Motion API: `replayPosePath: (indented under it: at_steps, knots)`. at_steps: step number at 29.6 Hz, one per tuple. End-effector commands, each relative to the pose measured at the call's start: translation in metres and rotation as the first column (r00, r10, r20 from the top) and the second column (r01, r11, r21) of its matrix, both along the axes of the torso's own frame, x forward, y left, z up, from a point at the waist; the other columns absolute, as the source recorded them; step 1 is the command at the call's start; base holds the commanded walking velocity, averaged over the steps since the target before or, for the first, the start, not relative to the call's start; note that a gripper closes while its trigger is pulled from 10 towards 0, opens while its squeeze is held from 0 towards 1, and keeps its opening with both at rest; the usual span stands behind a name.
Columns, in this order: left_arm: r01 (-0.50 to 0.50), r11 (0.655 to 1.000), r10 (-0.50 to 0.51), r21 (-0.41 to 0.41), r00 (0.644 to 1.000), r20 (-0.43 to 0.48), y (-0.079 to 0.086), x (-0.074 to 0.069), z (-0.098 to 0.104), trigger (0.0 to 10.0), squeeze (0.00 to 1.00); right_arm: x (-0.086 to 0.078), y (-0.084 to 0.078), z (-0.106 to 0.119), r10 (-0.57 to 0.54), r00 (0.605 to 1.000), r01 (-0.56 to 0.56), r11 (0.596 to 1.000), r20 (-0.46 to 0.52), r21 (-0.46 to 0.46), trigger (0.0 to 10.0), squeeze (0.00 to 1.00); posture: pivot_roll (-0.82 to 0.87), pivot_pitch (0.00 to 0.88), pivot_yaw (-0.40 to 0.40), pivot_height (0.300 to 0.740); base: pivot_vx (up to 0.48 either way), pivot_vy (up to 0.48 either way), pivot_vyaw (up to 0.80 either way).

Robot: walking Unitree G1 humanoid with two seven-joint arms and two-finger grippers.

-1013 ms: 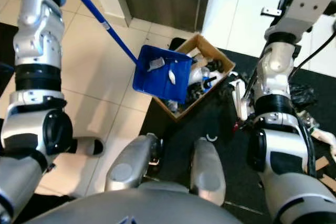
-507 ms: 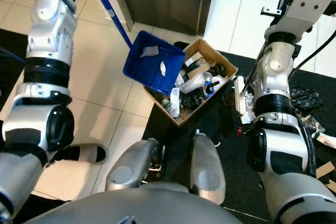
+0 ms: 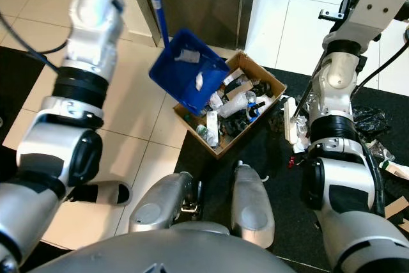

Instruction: Sweep floor

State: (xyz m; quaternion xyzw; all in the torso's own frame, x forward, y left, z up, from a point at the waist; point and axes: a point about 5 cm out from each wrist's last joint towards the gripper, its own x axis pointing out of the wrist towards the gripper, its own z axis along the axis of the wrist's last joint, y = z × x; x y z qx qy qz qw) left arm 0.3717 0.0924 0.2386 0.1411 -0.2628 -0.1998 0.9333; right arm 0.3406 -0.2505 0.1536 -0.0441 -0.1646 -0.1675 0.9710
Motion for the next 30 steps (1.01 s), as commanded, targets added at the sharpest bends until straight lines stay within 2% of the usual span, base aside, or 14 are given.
replayPosePath:
  at_steps: [1, 2, 4, 5, 6, 7, 8, 10, 12, 16, 20, 26, 30]
  knots:
    - [0.060, 0.995, -0.068, 0.076, 0.991, 0.111, -0.013, -0.009, 0.005, 10.0, 0.00, 0.000, 0.002, 0.006, 0.007, 0.999, -0.007, 1.000, 0.036, -0.015, 10.0, 0.00, 0.08, 0.051, 0.067, 0.740, 0.000, 0.000, 0.00]
    - [0.060, 0.995, -0.068, 0.076, 0.991, 0.111, -0.013, -0.009, 0.005, 10.0, 0.00, 0.000, 0.002, 0.006, 0.007, 0.999, -0.007, 1.000, 0.036, -0.015, 10.0, 0.00, 0.08, 0.051, 0.067, 0.740, 0.000, 0.000, 0.00]
    - [0.138, 0.976, -0.167, 0.171, 0.972, 0.167, -0.034, -0.021, -0.001, 10.0, 0.00, 0.001, 0.003, 0.006, 0.007, 0.999, -0.006, 1.000, 0.037, -0.013, 10.0, 0.00, 0.08, 0.053, 0.070, 0.740, 0.000, 0.000, 0.00]
    - [0.138, 0.976, -0.167, 0.171, 0.972, 0.167, -0.034, -0.021, -0.001, 10.0, 0.00, 0.001, 0.003, 0.006, 0.007, 0.999, -0.006, 1.000, 0.037, -0.013, 10.0, 0.00, 0.08, 0.053, 0.070, 0.740, 0.000, 0.000, 0.00]
    - [0.178, 0.958, -0.222, 0.224, 0.957, 0.186, -0.045, -0.028, -0.006, 10.0, 0.00, 0.001, 0.003, 0.006, 0.006, 0.999, -0.006, 1.000, 0.037, -0.012, 10.0, 0.00, 0.08, 0.054, 0.074, 0.740, 0.000, 0.000, 0.00]
    - [0.178, 0.958, -0.222, 0.224, 0.957, 0.186, -0.045, -0.028, -0.006, 10.0, 0.00, 0.001, 0.003, 0.006, 0.006, 0.999, -0.006, 1.000, 0.037, -0.012, 10.0, 0.00, 0.08, 0.054, 0.074, 0.740, 0.000, 0.000, 0.00]
    - [0.220, 0.939, -0.277, 0.265, 0.940, 0.198, -0.057, -0.036, -0.012, 10.0, 0.00, 0.000, 0.004, 0.005, 0.005, 0.999, -0.005, 1.000, 0.037, -0.010, 10.0, 0.00, 0.08, 0.057, 0.078, 0.740, 0.000, 0.000, 0.00]
    - [0.220, 0.939, -0.277, 0.265, 0.940, 0.198, -0.057, -0.036, -0.012, 10.0, 0.00, 0.000, 0.004, 0.005, 0.005, 0.999, -0.005, 1.000, 0.037, -0.010, 10.0, 0.00, 0.08, 0.057, 0.078, 0.740, 0.000, 0.000, 0.00]
    - [0.289, 0.911, -0.356, 0.295, 0.911, 0.207, -0.077, -0.048, -0.021, 10.0, 0.00, 0.000, 0.005, 0.004, 0.003, 0.999, -0.003, 1.000, 0.037, -0.006, 10.0, 0.00, 0.08, 0.059, 0.085, 0.740, 0.000, 0.000, 0.00]
    - [0.329, 0.903, -0.392, 0.277, 0.893, 0.220, -0.089, -0.054, -0.023, 10.0, 0.00, -0.001, 0.005, 0.002, -0.001, 0.999, 0.001, 1.000, 0.036, -0.001, 10.0, 0.00, 0.07, 0.060, 0.093, 0.740, 0.000, 0.000, 0.00]
    - [0.318, 0.905, -0.387, 0.281, 0.891, 0.239, -0.091, -0.052, -0.021, 10.0, 0.00, -0.003, 0.003, 0.001, -0.009, 0.999, 0.009, 1.000, 0.037, 0.001, 10.0, 0.00, 0.07, 0.059, 0.097, 0.740, 0.000, 0.000, 0.00]
    - [0.277, 0.915, -0.355, 0.293, 0.899, 0.258, -0.083, -0.047, -0.020, 10.0, 0.00, -0.004, 0.002, 0.001, -0.017, 0.999, 0.016, 1.000, 0.037, 0.002, 10.0, 0.00, 0.08, 0.057, 0.098, 0.740, 0.000, 0.000, 0.00]
    - [0.265, 0.896, -0.378, 0.355, 0.876, 0.301, -0.084, -0.050, -0.020, 10.0, 0.00, -0.003, 0.002, 0.001, -0.016, 0.999, 0.015, 1.000, 0.037, 0.002, 10.0, 0.00, 0.08, 0.056, 0.094, 0.740, 0.000, 0.000, 0.00]
